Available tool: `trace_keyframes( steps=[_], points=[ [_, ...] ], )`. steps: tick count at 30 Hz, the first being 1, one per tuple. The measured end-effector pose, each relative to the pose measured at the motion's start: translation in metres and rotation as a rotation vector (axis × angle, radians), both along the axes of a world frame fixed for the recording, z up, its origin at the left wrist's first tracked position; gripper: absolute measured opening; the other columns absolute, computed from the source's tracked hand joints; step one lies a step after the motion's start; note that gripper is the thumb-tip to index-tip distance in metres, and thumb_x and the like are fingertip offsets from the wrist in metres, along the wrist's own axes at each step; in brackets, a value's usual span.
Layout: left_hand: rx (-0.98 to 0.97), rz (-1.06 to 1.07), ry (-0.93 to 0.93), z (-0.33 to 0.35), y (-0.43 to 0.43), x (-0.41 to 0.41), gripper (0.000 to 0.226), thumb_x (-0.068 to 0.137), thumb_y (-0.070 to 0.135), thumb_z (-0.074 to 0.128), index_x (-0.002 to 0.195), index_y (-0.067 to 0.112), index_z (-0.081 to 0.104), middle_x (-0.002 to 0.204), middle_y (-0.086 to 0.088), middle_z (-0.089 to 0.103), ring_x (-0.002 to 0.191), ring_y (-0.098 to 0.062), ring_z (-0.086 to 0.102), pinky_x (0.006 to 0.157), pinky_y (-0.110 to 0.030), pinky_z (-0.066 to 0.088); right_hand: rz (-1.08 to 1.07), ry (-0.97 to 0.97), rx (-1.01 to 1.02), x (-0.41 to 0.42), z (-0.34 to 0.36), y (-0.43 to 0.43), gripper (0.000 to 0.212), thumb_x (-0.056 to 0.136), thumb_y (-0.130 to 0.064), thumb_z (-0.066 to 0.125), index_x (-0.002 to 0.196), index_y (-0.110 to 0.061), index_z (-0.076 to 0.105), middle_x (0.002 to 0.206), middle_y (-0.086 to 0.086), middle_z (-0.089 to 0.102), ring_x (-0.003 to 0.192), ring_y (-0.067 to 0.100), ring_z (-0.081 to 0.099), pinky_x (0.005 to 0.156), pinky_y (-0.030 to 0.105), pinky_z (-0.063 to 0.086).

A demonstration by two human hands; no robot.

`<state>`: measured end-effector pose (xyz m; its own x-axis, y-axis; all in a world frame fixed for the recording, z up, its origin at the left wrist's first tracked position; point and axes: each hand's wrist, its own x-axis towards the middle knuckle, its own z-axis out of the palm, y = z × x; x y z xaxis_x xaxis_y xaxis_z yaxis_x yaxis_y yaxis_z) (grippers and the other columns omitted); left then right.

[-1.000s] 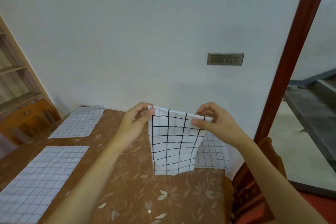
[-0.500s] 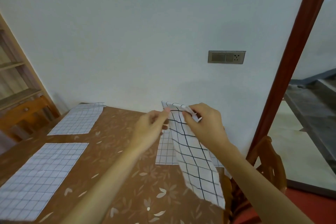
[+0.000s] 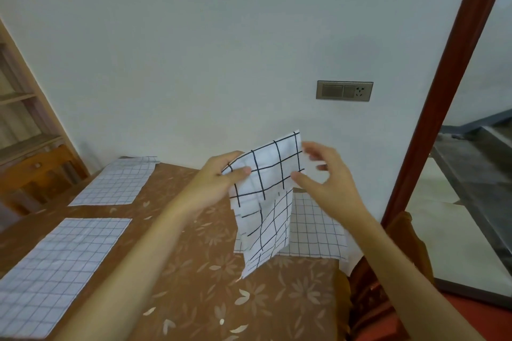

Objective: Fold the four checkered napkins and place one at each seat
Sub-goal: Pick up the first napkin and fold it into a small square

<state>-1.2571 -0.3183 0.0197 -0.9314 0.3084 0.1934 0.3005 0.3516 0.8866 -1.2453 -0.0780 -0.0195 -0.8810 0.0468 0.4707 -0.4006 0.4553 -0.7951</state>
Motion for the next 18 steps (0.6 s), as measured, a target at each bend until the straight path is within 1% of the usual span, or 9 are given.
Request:
trace_keyframes(
  steps=[2,4,6,7,9,11,12,15,18],
  points=[
    [-0.004,-0.064,-0.048,0.013,-0.009,0.000,0.021,0.100,0.017,0.062,0.118,0.022,0.071,0.113,0.017,0.075,0.110,0.001,0.067,0.096,-0.021,0.050,0.088,-0.240,-0.065,-0.010,0.005,0.015,0.089,0.076,-0.040,0.085,0.150,-0.032,0.036,0.144,-0.017,0.045,0.131,-0.001,0.043,0.111,0.024,0.035],
    [-0.016,-0.124,-0.093,0.026,-0.015,0.001,0.021,0.098,0.012,0.062,0.111,0.025,0.073,0.101,0.020,0.076,0.097,0.005,0.069,0.081,-0.012,0.050,0.238,-0.403,-0.082,-0.019,0.006,0.024,0.099,0.068,-0.041,0.088,0.151,-0.030,0.035,0.148,-0.012,0.050,0.137,0.005,0.045,0.120,0.036,0.031],
    [-0.046,-0.158,-0.133,0.035,-0.024,0.000,0.026,0.097,0.014,0.064,0.106,0.034,0.077,0.105,0.019,0.076,0.100,0.003,0.070,0.082,-0.013,0.052,0.404,-0.464,-0.109,-0.022,0.005,0.024,0.080,0.073,-0.027,0.087,0.143,-0.025,0.049,0.134,-0.005,0.066,0.127,0.012,0.059,0.116,0.043,0.038],
    [-0.054,-0.164,-0.144,0.038,-0.028,0.000,0.029,0.097,0.015,0.064,0.103,0.039,0.078,0.105,0.021,0.076,0.100,0.005,0.070,0.080,-0.011,0.052,0.466,-0.486,-0.126,-0.021,0.006,0.021,0.067,0.077,-0.020,0.085,0.137,-0.022,0.055,0.126,-0.002,0.072,0.120,0.014,0.065,0.111,0.042,0.044],
    [-0.079,-0.145,-0.099,0.043,-0.034,0.001,0.028,0.098,0.014,0.063,0.108,0.038,0.075,0.110,0.026,0.074,0.103,0.012,0.067,0.079,-0.004,0.049,0.498,-0.488,-0.113,-0.020,0.005,0.013,0.042,0.083,-0.013,0.079,0.123,-0.016,0.068,0.113,0.000,0.077,0.108,0.015,0.072,0.100,0.031,0.052],
    [-0.097,-0.095,0.005,0.043,-0.039,0.001,0.028,0.098,0.014,0.064,0.120,0.029,0.070,0.121,0.022,0.072,0.113,0.010,0.064,0.087,-0.003,0.046,0.456,-0.449,-0.098,-0.022,0.002,0.006,0.022,0.086,-0.015,0.076,0.109,-0.013,0.075,0.103,-0.001,0.079,0.097,0.010,0.074,0.086,0.021,0.055],
    [-0.087,-0.070,0.048,0.040,-0.042,0.001,0.029,0.097,0.013,0.065,0.124,0.025,0.069,0.124,0.017,0.072,0.116,0.005,0.064,0.091,-0.006,0.047,0.424,-0.427,-0.104,-0.023,0.000,0.004,0.020,0.087,-0.017,0.076,0.105,-0.009,0.075,0.098,0.001,0.079,0.091,0.010,0.074,0.080,0.019,0.054],
    [0.065,-0.033,0.020,0.024,-0.056,-0.003,0.040,0.091,0.003,0.070,0.129,0.015,0.065,0.123,0.003,0.074,0.115,-0.012,0.070,0.092,-0.019,0.055,0.348,-0.363,-0.147,-0.027,-0.006,-0.001,0.038,0.087,-0.021,0.077,0.104,0.012,0.065,0.091,0.026,0.071,0.081,0.017,0.065,0.072,0.017,0.055],
    [0.036,-0.105,-0.080,0.005,-0.062,-0.001,0.046,0.091,0.001,0.069,0.135,0.013,0.061,0.126,-0.004,0.073,0.117,-0.020,0.070,0.098,-0.031,0.056,0.336,-0.345,-0.223,-0.025,-0.004,-0.002,0.032,0.088,-0.015,0.074,0.106,0.010,0.068,0.097,0.016,0.077,0.083,0.017,0.074,0.069,0.015,0.054]
  ],
)
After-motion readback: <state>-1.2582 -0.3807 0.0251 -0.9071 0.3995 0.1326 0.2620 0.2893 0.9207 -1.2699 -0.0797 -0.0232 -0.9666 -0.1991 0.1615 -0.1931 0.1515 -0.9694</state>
